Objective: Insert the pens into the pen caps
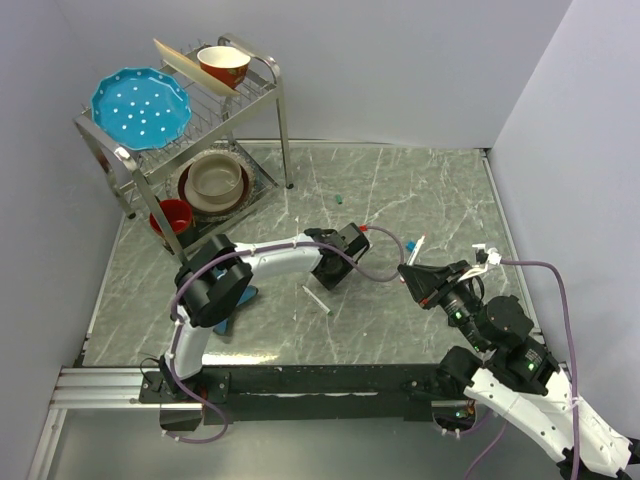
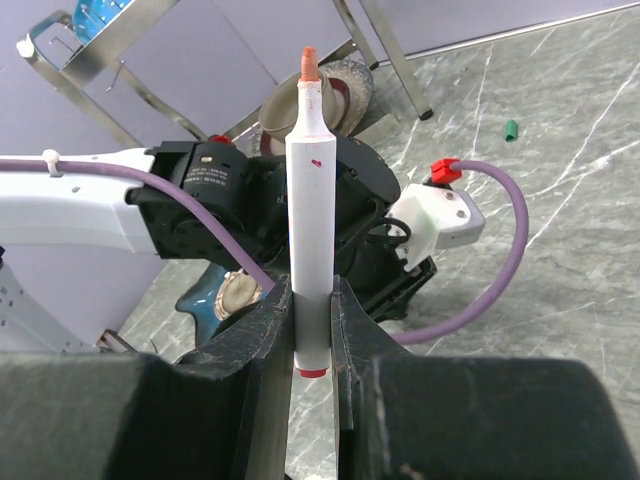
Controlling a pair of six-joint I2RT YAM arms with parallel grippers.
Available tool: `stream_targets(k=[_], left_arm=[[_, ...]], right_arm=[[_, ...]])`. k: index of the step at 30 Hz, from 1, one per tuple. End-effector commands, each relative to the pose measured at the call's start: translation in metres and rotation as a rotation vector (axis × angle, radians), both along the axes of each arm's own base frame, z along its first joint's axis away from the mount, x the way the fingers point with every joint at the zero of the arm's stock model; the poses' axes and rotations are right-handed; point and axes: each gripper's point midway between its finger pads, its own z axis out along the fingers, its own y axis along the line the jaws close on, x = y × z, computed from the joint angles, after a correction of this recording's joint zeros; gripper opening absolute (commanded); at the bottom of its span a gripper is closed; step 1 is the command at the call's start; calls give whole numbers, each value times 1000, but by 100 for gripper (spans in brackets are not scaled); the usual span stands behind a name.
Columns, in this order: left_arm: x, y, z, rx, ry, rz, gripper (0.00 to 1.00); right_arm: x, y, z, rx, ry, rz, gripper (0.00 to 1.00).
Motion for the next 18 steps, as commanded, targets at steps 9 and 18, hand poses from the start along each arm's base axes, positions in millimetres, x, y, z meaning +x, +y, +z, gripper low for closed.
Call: stream_targets(k=[9, 18], left_arm=[[8, -14, 31, -92, -74, 26, 69], [44, 4, 126, -295, -312, 468, 85]], right_arm=[[-2, -2, 22, 50, -29, -3, 0], [-5, -5, 23, 60, -28, -5, 0]])
